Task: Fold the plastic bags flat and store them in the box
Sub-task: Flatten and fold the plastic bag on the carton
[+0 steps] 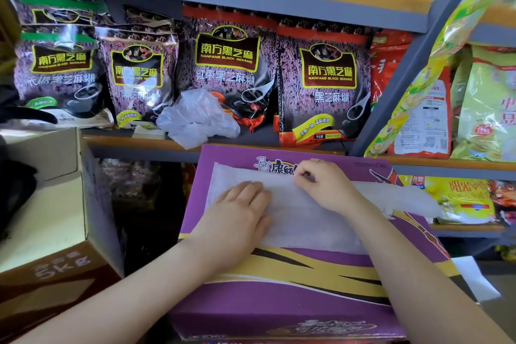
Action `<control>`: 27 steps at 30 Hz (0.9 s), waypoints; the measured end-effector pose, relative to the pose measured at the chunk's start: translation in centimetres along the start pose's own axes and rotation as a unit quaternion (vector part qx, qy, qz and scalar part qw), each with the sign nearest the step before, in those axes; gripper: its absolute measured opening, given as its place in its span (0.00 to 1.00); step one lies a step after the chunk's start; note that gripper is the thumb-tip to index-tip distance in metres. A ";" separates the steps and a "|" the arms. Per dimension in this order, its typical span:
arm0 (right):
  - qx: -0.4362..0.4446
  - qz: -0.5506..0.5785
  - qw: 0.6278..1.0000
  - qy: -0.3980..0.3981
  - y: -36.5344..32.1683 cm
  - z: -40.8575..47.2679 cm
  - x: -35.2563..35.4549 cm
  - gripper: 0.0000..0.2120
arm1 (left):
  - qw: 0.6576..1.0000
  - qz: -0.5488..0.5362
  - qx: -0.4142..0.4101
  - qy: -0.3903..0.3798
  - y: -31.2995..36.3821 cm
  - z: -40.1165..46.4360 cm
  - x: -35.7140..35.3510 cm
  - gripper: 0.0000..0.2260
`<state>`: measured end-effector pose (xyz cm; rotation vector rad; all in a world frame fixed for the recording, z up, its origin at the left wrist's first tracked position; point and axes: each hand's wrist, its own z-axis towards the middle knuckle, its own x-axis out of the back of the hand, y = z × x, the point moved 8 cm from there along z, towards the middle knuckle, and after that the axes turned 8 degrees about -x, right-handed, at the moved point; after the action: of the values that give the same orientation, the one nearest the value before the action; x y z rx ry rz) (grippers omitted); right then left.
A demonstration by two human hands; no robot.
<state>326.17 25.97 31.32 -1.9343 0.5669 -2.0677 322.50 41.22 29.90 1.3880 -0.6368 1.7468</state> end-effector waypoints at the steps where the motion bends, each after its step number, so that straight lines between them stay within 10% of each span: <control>1: -0.007 0.016 1.000 -0.001 0.3 0.0 0.1 0.04 | 1.000 0.026 -0.001 -0.013 -0.2 0.2 -0.1 0.21; 11: -0.082 -0.116 0.990 0.010 0.5 0.3 -0.3 0.05 | 0.984 -0.027 0.094 -0.148 -1.8 -0.6 -2.1 0.50; 18: 0.063 -0.157 0.986 -0.013 -5.6 -2.7 -3.1 0.27 | 0.984 -0.023 0.098 -0.144 -1.8 -0.1 -2.3 0.54; 27: -0.069 -0.200 0.976 -0.060 2.6 -4.4 -3.0 0.40 | 0.981 -0.020 0.091 -0.171 -1.6 0.0 -2.2 0.57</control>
<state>321.85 25.41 27.29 -2.4010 0.3196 -2.1612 323.96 41.50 27.62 1.8399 -0.6371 1.5761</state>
